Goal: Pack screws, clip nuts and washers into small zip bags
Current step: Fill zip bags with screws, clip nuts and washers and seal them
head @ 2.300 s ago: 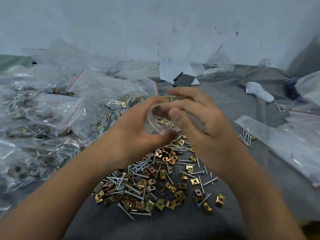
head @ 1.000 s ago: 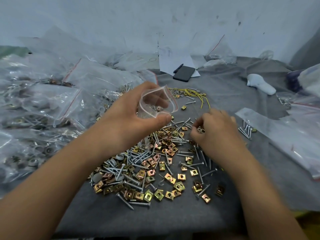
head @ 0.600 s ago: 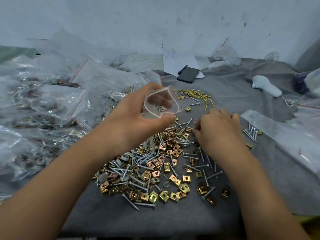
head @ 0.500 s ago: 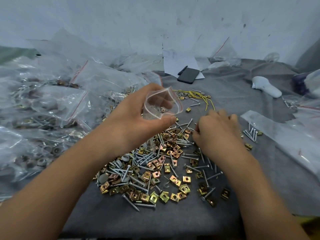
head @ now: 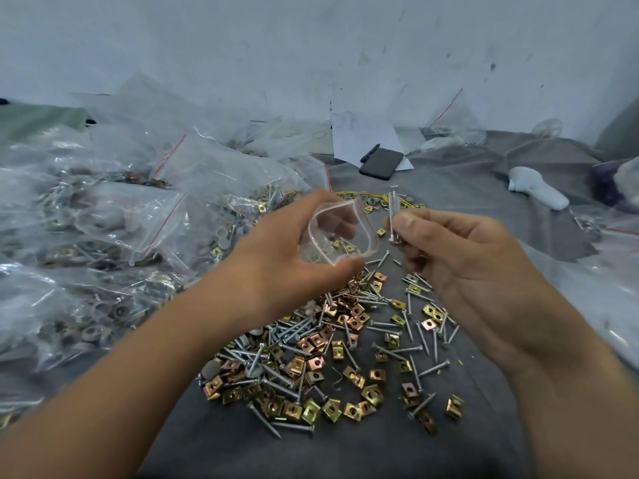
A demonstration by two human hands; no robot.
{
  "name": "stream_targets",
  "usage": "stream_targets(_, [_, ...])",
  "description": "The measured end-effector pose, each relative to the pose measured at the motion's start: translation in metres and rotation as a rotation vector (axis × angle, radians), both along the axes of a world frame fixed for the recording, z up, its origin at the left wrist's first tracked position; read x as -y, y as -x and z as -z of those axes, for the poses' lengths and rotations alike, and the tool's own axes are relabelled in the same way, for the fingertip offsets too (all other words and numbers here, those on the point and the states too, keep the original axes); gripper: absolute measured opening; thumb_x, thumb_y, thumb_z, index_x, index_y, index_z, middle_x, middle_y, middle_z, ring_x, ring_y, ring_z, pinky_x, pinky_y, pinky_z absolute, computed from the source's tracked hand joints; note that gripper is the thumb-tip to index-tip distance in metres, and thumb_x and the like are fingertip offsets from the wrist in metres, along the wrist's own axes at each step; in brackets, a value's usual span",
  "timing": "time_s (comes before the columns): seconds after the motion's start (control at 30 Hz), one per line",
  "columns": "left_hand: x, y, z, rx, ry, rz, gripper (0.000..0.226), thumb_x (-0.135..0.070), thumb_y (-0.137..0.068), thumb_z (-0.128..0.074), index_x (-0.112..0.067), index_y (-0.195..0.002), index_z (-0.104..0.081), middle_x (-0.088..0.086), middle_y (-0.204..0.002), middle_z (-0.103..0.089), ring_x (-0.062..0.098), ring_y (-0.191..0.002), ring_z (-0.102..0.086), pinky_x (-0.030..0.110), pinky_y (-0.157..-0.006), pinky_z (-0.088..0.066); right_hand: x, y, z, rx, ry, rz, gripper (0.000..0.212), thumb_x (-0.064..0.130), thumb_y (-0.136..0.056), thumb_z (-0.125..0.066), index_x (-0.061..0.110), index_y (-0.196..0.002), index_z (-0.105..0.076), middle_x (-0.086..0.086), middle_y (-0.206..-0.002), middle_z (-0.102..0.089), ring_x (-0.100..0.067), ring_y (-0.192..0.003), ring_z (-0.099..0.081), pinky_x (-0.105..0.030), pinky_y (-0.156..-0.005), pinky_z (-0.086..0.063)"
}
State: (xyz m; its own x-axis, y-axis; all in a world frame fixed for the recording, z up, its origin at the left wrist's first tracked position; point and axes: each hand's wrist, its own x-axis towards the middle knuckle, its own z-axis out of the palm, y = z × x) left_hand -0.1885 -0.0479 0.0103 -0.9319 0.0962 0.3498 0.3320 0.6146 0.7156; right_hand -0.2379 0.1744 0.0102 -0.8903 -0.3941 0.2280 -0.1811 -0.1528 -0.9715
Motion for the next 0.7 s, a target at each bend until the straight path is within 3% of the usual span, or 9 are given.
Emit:
stream_targets(0.13, [-0.004, 0.0, 0.0, 0.015, 0.012, 0.014, 0.047, -0.043, -0.089, -0.08, -0.032, -0.13, -0.06, -0.021, -0.117, -0.07, -0.007, -0.113, -0.065, 0.019, -0.098, -0.051, 0.013, -0.017, -0.013, -0.179, 0.103, -0.144, 0.018, 0.031, -0.093, -0.075, 0.018, -0.103, -0.081, 0.002, -0.096, -0.076, -0.007, -0.087, -0.068, -0.021, -0.082, -0.053])
stream_targets(0.27, [-0.003, -0.001, -0.001, 0.042, -0.064, 0.043, 0.048, -0.038, -0.091, -0.079, -0.032, -0.134, -0.059, -0.018, -0.118, -0.071, -0.005, -0.111, -0.067, 0.026, -0.095, -0.052, 0.034, -0.018, -0.006, -0.382, -0.114, 0.094, 0.011, 0.031, -0.095, -0.073, 0.023, -0.101, -0.078, -0.003, -0.113, -0.069, -0.023, -0.107, -0.067, -0.04, -0.095, -0.055])
stream_targets(0.37, [-0.003, 0.0, -0.002, 0.039, -0.107, 0.07, 0.039, -0.023, -0.093, -0.078, -0.026, -0.128, -0.062, -0.009, -0.108, -0.072, 0.007, -0.101, -0.071, 0.033, -0.086, -0.058, 0.041, -0.018, -0.003, -0.446, -0.238, 0.17, 0.006, 0.035, -0.092, -0.074, 0.031, -0.097, -0.076, 0.01, -0.128, -0.061, -0.01, -0.127, -0.057, -0.038, -0.108, -0.049])
stream_targets(0.57, [-0.006, -0.001, -0.005, -0.033, -0.146, 0.067, 0.028, -0.023, -0.085, -0.069, -0.02, -0.112, -0.063, -0.007, -0.092, -0.068, 0.007, -0.082, -0.067, 0.019, -0.07, -0.051, 0.046, -0.018, -0.001, -0.377, -0.177, 0.169, 0.014, 0.02, -0.091, -0.078, 0.025, -0.104, -0.081, 0.009, -0.129, -0.067, -0.01, -0.128, -0.06, -0.042, -0.11, -0.049])
stream_targets(0.7, [-0.004, 0.001, -0.004, -0.015, -0.174, 0.038, 0.027, -0.025, -0.087, -0.071, -0.023, -0.113, -0.062, -0.007, -0.101, -0.072, 0.005, -0.093, -0.07, 0.018, -0.078, -0.055, 0.041, -0.016, -0.003, -0.428, -0.179, 0.224, 0.018, 0.021, -0.096, -0.073, 0.018, -0.113, -0.08, 0.004, -0.12, -0.073, -0.011, -0.116, -0.068, -0.036, -0.101, -0.056])
